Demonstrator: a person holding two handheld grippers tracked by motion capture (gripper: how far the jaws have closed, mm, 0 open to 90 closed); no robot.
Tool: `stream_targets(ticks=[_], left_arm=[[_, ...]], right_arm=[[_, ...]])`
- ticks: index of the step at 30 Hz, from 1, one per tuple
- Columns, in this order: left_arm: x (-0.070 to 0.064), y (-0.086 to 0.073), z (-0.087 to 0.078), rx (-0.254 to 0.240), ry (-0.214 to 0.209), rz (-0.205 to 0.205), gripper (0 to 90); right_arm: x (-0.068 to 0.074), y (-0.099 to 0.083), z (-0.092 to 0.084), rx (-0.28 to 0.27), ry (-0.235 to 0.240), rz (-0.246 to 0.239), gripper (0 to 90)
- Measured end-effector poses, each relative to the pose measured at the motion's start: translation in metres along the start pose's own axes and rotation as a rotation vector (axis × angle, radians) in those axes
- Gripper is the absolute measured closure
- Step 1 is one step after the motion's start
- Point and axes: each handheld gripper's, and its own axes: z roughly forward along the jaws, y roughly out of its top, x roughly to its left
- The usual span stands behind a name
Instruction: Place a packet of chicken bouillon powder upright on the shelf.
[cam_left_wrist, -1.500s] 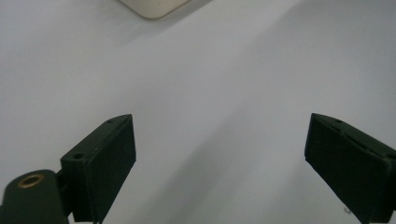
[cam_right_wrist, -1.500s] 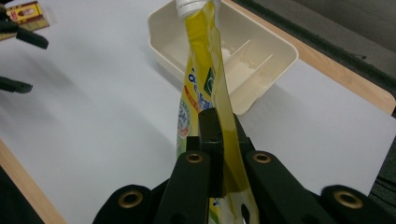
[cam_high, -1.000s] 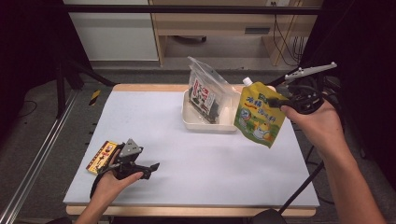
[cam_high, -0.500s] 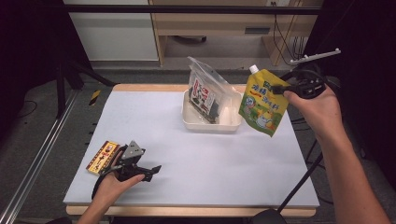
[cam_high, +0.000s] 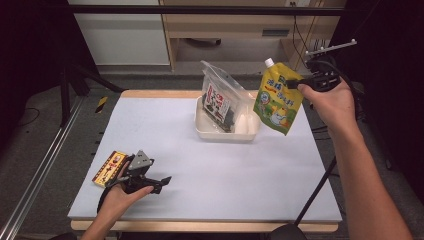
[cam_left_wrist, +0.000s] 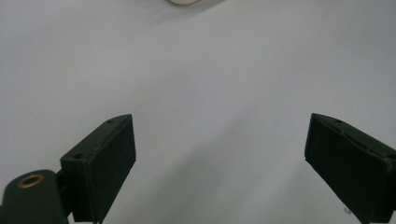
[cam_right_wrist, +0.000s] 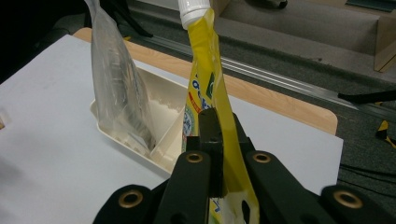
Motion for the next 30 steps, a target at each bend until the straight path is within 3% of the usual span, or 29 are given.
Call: stream_targets(ticks=[8,30], left_arm=[[0.001,0.0,-0.001,-0.002,0.003,0.003,8.6],[-0.005,0.0,0.003,0.014,0.005,0.032,8.5]], right_arm=[[0.0,0.01,0.016,-0.009,-0.001,0.022,90.0],[0.023,0.029,0.048,-0.041,0.002,0.014,90.0]])
